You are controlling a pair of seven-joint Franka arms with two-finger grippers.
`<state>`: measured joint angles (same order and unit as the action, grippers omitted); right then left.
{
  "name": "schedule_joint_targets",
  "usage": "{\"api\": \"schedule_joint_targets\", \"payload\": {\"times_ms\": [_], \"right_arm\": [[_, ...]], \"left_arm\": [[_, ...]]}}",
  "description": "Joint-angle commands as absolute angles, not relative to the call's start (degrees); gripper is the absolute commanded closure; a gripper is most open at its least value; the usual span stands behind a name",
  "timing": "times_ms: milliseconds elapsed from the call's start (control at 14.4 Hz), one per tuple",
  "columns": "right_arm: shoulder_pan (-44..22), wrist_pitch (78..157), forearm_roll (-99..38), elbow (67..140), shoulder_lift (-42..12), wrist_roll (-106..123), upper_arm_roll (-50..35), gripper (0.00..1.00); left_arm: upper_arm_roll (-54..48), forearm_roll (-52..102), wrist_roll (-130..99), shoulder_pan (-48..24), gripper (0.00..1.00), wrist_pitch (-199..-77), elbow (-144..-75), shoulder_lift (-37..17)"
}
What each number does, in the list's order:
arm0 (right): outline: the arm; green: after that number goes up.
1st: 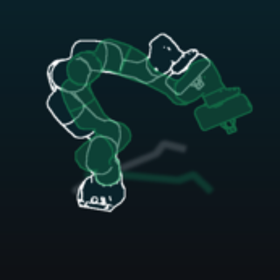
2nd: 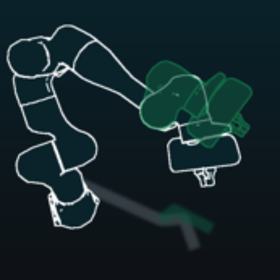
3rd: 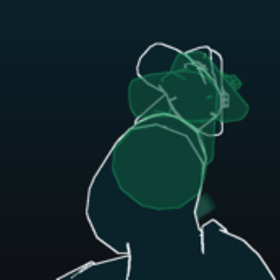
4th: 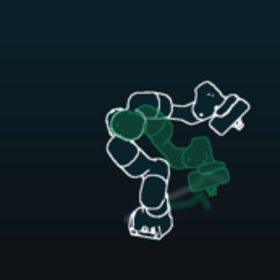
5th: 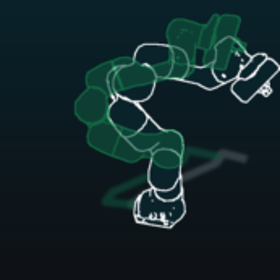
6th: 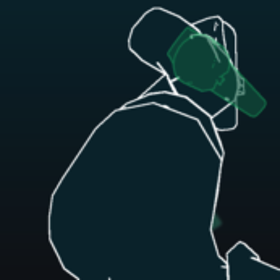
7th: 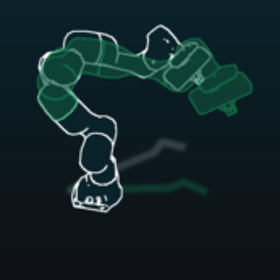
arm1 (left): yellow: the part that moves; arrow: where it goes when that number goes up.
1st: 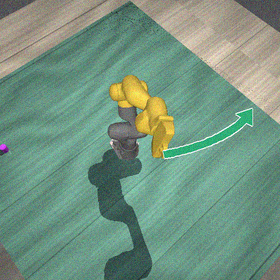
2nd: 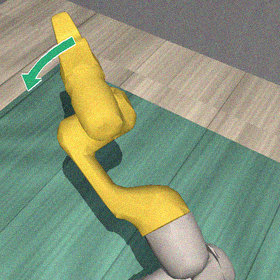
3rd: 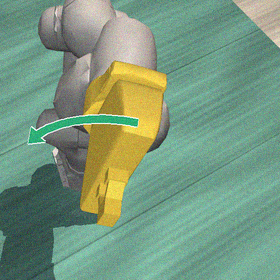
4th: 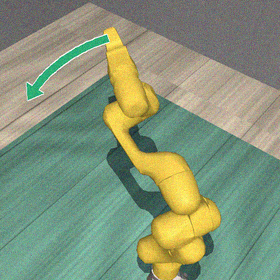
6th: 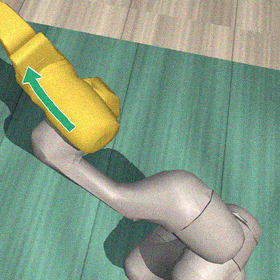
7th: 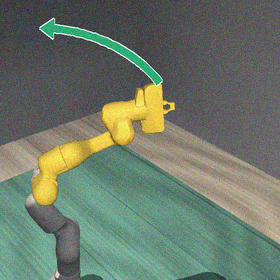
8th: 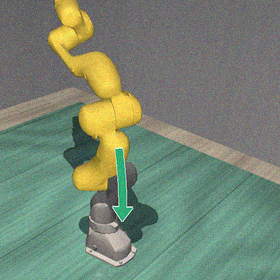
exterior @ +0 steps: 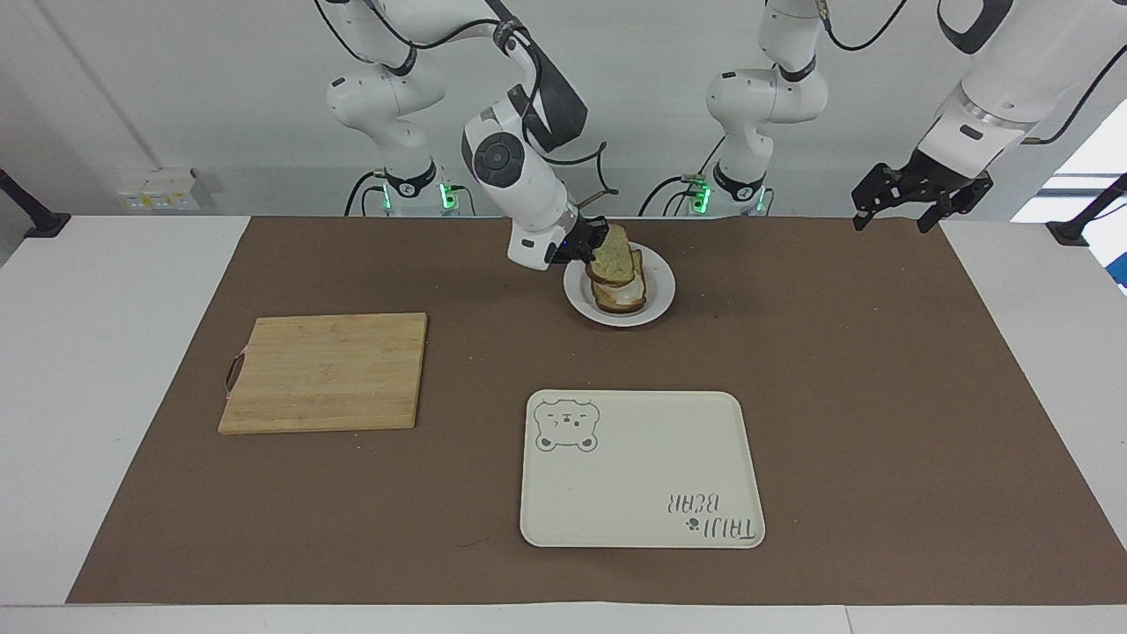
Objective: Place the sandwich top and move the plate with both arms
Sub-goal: 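Carry the bread slice over the egg toast with the right gripper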
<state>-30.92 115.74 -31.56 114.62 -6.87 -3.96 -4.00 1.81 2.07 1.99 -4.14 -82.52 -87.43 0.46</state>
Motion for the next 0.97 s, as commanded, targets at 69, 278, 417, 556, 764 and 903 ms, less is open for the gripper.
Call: {"api": "schedule_joint_targets", "payload": {"times_ms": [69,278,417,556,764,903], "right_arm": [[-34.09,121.45,-34.18,116.80,-8.69,-4.83,-3.96,1.00],[-36.11,126.99,-36.64,116.98,-11.33,-4.83,-3.96,1.00],[-36.47,128.06,-37.00,116.98,-11.86,-4.49,-3.96,1.00],[-36.47,127.97,-37.00,117.51,-11.78,-3.78,-3.87,1.00],[-35.60,127.97,-37.00,118.30,-11.78,-0.54,-3.78,1.00],[-35.07,127.97,-37.00,118.30,-11.87,-0.26,-3.78,1.00]], "left_arm": [[1.93,1.49,1.41,-4.31,0.00,-82.88,-87.71,0.62],[1.93,1.49,1.41,-4.31,0.00,-82.97,-87.80,0.62],[1.93,1.49,1.41,-4.31,0.00,-82.97,-87.80,0.62],[1.93,1.49,1.49,-4.31,0.00,-82.97,-87.71,0.62],[1.93,1.49,1.49,-4.31,0.00,-82.88,-87.71,0.62],[1.93,1.49,1.41,-4.31,0.00,-82.88,-87.71,0.62]]}}
